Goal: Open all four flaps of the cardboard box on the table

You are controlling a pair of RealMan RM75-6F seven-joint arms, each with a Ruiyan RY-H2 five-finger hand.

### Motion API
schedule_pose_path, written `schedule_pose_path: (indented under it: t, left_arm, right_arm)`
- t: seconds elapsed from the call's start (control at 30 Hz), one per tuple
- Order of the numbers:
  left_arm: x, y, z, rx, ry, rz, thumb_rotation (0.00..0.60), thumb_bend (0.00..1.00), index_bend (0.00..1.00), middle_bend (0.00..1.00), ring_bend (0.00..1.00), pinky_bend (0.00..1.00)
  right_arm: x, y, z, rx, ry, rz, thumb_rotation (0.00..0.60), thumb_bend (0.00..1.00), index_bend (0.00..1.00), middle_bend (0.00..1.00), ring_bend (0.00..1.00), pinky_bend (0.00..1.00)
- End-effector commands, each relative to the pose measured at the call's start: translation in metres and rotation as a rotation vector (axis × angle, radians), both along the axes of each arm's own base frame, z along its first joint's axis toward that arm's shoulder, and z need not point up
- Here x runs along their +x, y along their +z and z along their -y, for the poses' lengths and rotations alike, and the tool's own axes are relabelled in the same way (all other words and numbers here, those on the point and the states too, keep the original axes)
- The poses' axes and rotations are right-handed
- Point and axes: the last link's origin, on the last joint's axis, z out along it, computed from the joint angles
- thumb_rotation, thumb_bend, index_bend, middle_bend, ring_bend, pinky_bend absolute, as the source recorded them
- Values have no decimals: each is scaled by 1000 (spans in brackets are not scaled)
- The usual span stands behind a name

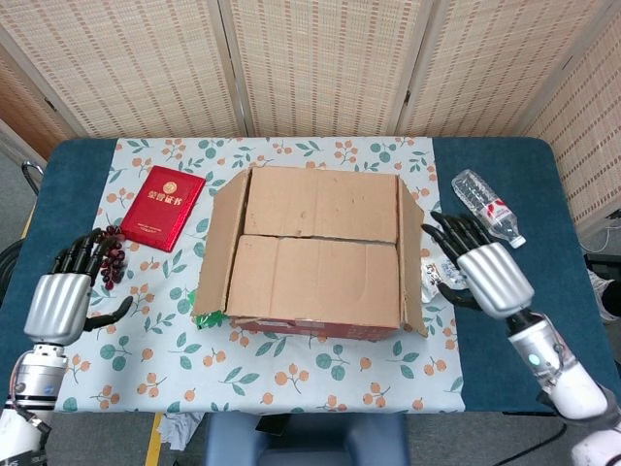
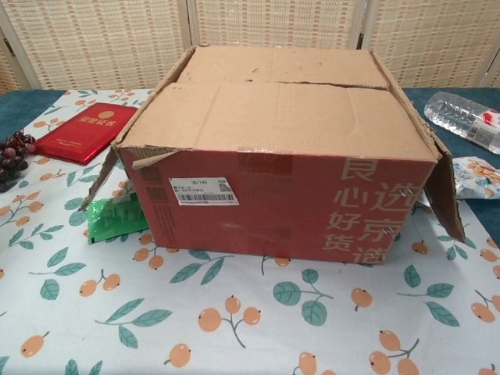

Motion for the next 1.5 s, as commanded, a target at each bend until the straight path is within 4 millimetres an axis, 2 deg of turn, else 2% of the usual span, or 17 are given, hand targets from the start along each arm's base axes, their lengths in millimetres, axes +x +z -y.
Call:
schedule_pose_path:
  t: [0.03, 0.43, 0.67, 1.17, 1.5]
  left_arm:
    - [-5, 3, 2, -3, 13, 1, 414, 324, 0, 21, 36, 157]
    - [-25, 11, -2, 39, 16, -41, 416, 328, 0, 28, 36, 148]
    - [-37, 17, -9, 49, 33, -26, 411, 327, 0, 28, 36, 148]
    - [-46, 22, -13, 61, 45, -18, 414, 328, 0, 27, 29, 142]
    - [-46, 23, -14, 62, 40, -17, 415, 327, 0, 27, 29, 142]
  right_arm:
    - [29, -6, 23, 27, 32, -8, 600, 385, 0, 0, 0, 0]
    - [68, -59, 81, 104, 40, -50, 600, 385, 0, 0, 0, 0]
    - [76, -78, 108, 115, 15, -115, 600, 385, 0, 0, 0, 0]
    - [72, -97, 115, 146, -6, -205, 600, 385, 0, 0, 0, 0]
    - [75, -100, 134, 106, -26, -210, 600, 385, 0, 0, 0, 0]
